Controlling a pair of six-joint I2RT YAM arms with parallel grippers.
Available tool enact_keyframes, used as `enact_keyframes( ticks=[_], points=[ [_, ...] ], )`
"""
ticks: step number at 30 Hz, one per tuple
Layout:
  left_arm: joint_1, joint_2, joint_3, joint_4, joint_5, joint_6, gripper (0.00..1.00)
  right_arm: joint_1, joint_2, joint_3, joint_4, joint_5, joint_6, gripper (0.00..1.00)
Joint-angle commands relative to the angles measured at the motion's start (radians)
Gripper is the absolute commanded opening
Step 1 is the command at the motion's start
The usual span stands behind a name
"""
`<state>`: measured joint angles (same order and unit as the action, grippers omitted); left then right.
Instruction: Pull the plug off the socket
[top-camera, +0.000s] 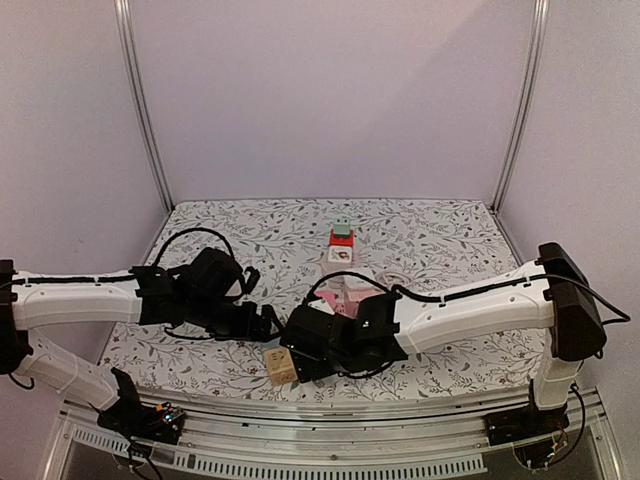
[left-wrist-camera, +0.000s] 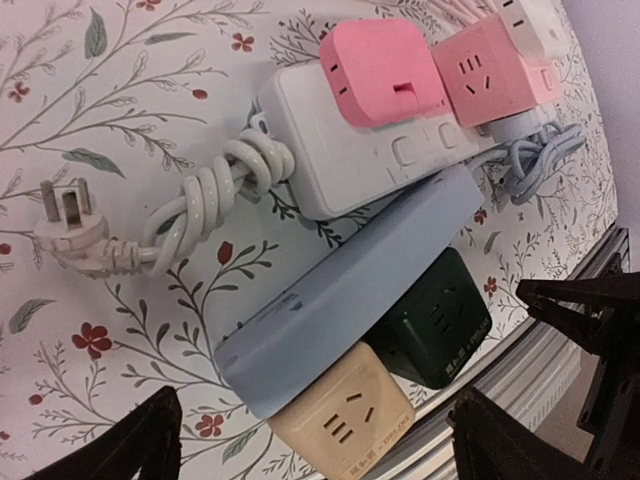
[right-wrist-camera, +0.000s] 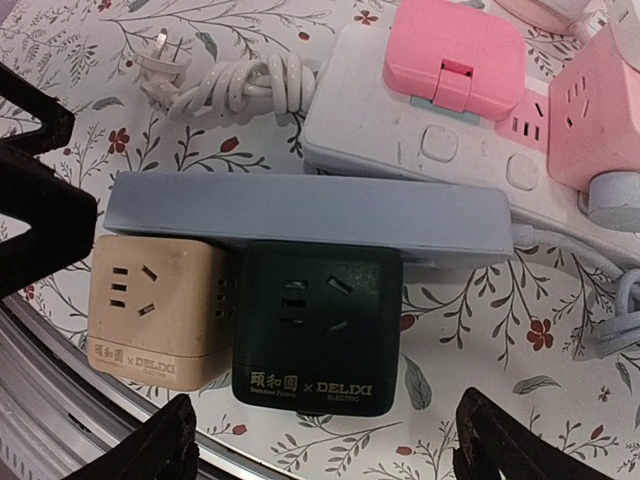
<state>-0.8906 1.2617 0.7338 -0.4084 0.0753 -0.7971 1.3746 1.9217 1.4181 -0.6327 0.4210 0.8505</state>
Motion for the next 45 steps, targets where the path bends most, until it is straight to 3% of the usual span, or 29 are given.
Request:
enact_keyframes(
  ticks=[1, 27, 39, 45],
  points=[
    [0.013, 0.050, 0.021, 0.077, 0.050, 0.028, 0.91, 0.007, 0.028, 0.033, -0.045, 0.030, 0.041, 0.88],
    [0.010, 0.218, 0.021, 0.187, 0.103, 0.055, 0.87, 0.003, 0.098, 0.058, -0.065, 0.063, 0.022, 0.91],
    [-0.163, 0.178, -0.042, 0.267, 0.095, -0.112, 0.86, -0.032, -0.024, -0.089, -0.091, 0.131, 0.077, 0.93],
    [-0.246, 0.141, -0.040, 0.272, 0.024, -0.190, 0.86, -0.033, -0.085, -0.136, -0.104, 0.134, 0.082, 0.94]
  ],
)
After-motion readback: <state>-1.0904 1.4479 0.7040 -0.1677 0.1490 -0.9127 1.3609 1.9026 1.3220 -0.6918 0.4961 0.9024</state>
